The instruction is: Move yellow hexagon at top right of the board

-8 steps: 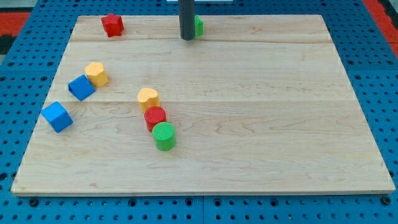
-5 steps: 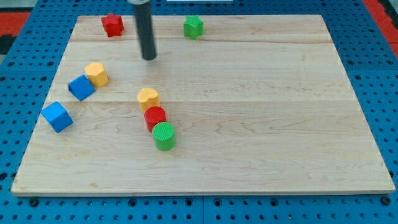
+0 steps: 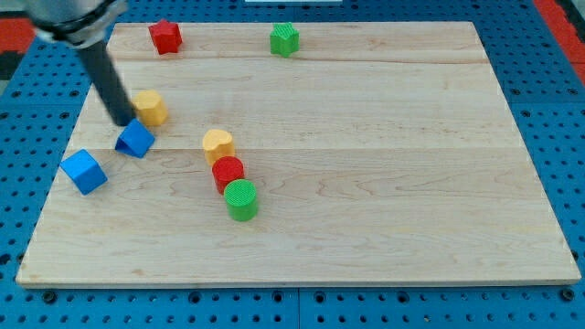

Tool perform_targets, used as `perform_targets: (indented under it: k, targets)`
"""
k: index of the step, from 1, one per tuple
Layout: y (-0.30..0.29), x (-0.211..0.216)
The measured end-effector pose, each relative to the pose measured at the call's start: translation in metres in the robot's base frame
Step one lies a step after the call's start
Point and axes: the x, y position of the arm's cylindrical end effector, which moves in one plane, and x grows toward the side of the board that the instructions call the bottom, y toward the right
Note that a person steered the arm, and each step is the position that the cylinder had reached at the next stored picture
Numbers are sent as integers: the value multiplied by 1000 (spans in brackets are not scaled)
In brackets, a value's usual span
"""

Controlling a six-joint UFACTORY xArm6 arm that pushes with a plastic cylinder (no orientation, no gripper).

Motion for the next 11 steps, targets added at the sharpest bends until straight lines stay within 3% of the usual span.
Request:
perform_targets:
  k: [2, 5, 6, 11]
  targets:
    - [78, -50]
    - [281, -85]
    - [324, -98]
    - [371, -119]
